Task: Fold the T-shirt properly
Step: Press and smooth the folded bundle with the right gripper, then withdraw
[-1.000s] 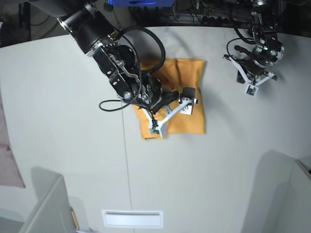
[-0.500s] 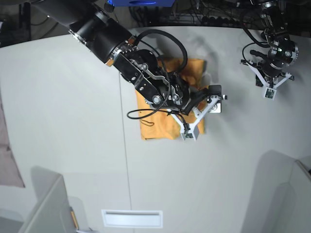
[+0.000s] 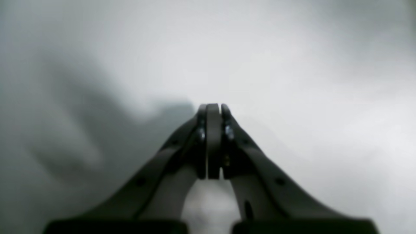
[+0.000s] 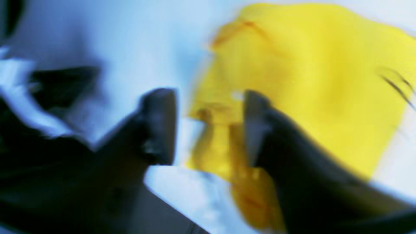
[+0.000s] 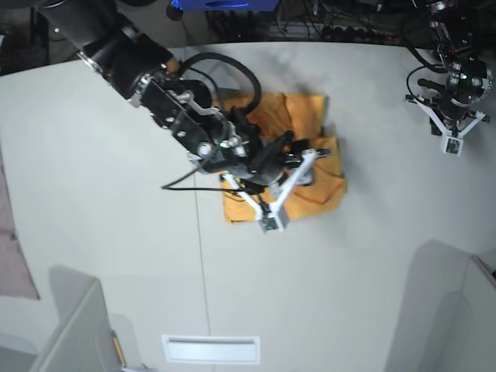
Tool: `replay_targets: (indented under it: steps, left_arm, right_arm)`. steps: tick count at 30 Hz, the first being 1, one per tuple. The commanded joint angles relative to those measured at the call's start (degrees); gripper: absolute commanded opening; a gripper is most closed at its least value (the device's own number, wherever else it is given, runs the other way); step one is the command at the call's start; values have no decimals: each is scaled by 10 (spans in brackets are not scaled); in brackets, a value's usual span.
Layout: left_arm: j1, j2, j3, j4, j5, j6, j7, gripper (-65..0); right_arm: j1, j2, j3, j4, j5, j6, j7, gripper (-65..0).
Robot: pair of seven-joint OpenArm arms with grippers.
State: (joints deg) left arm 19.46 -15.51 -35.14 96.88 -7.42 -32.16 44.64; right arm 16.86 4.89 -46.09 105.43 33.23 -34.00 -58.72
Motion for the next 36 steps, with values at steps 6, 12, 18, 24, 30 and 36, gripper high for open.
replay_targets:
  steps: [6,12,18,24,30,36]
  left_arm:
    - [12,-4,-43,11,-4,-5,-6,-650]
    - [13,-3,-82,9,-4,-64,-3,-650]
    - [17,-3,-89,9,-4,-65,-3,-650]
    - [17,-2,-89,8,-4,-66,-3,-650]
    - [12,-2,-89,8,-4,-66,-3,-650]
    - [11,-4,-89,8,-4,-66,-3,-650]
  right_arm:
    - [-68,63,53,28,6,5,6,-650]
    - [-84,89,53,23,5,5,7,-650]
    - [-87,89,46,-16,5,6,24,-650]
    - [-92,58,-30,-29,5,5,27,-650]
    - [-85,-11,-98,-42,5,6,27,-650]
    - [-21,-28,-217,-80,9,8,27,-650]
